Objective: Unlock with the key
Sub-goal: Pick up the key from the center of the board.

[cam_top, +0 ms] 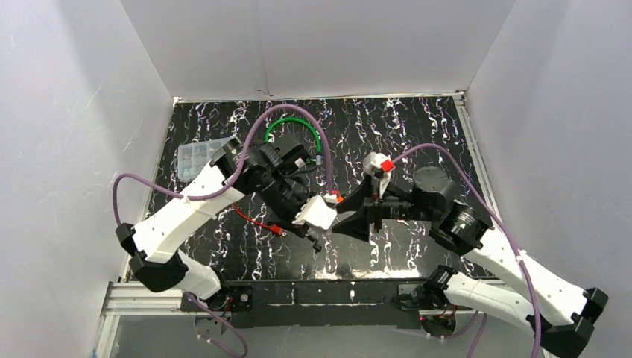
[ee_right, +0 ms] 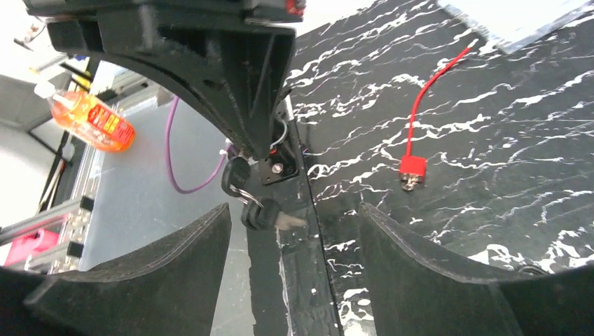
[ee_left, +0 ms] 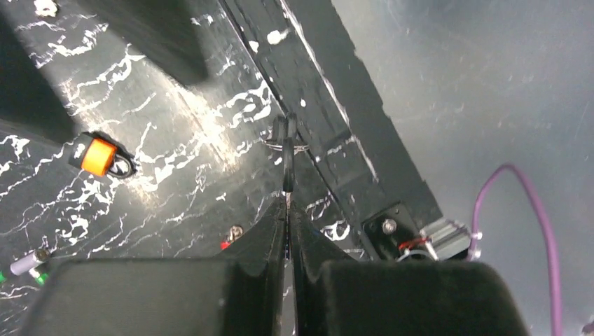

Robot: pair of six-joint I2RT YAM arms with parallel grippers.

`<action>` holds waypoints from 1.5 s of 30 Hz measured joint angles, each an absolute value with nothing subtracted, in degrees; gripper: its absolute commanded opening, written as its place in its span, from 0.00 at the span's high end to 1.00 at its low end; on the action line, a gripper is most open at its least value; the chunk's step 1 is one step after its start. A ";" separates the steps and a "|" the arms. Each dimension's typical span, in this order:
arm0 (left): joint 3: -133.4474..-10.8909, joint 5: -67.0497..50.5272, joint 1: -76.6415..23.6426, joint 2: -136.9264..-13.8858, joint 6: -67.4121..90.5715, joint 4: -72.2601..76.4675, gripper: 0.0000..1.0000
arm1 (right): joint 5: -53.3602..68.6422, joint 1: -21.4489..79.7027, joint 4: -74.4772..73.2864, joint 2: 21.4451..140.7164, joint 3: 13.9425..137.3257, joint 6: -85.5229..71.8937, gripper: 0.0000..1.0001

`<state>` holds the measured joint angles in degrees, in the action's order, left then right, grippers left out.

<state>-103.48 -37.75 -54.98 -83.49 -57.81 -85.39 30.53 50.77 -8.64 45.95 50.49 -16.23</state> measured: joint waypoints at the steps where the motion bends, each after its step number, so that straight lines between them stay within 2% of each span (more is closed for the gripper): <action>1: -104.49 -38.53 -54.70 -84.36 -56.86 -85.44 1.00 | 30.26 51.95 -7.77 46.63 50.13 -16.23 0.29; 8: -106.87 -41.57 -53.71 -88.09 -52.24 -85.45 1.00 | 29.94 55.26 -2.98 50.24 49.78 -16.10 0.33; 15: -107.92 -42.02 -53.27 -89.79 -49.24 -85.46 1.00 | 29.74 57.48 -1.53 50.99 49.78 -16.20 0.42; 21: -109.45 -41.95 -53.19 -89.99 -48.22 -85.47 1.00 | 28.30 58.48 -1.52 51.08 49.73 -16.34 0.57; 27: -110.09 -41.03 -53.04 -90.82 -47.99 -85.48 1.00 | 26.37 58.61 -1.63 50.47 48.86 -17.55 0.62; 29: -110.94 -40.59 -53.01 -91.26 -47.68 -85.47 1.00 | 25.86 58.67 -2.29 50.47 48.86 -17.66 0.63; 32: -111.50 -39.87 -52.99 -91.56 -47.29 -85.47 1.00 | 25.04 58.78 -3.08 50.46 48.86 -17.62 0.52; 34: -111.53 -39.42 -52.99 -91.57 -46.98 -85.49 1.00 | 24.15 58.85 -3.78 50.27 48.86 -17.23 0.51; 36: -111.53 -39.17 -53.01 -91.61 -46.81 -85.48 1.00 | 22.99 58.95 -4.56 49.81 48.85 -16.87 0.60; 38: -111.63 -39.10 -52.99 -91.61 -46.79 -85.45 1.00 | 21.94 59.06 -5.39 48.94 48.59 -16.79 0.80; 40: -112.04 -38.73 -53.04 -91.64 -47.22 -85.20 1.00 | 21.40 59.42 -5.39 47.94 47.93 -17.71 0.96; 41: -112.27 -38.74 -53.06 -91.65 -47.40 -85.08 1.00 | 21.06 59.62 -5.17 47.49 47.78 -18.18 0.99; 45: -113.65 -39.11 -52.80 -91.95 -45.70 -85.12 1.00 | 19.51 59.95 -3.47 46.35 47.30 -17.46 0.99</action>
<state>-113.65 -39.11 -52.80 -91.95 -45.70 -85.12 19.51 59.95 -3.47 46.35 47.30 -17.46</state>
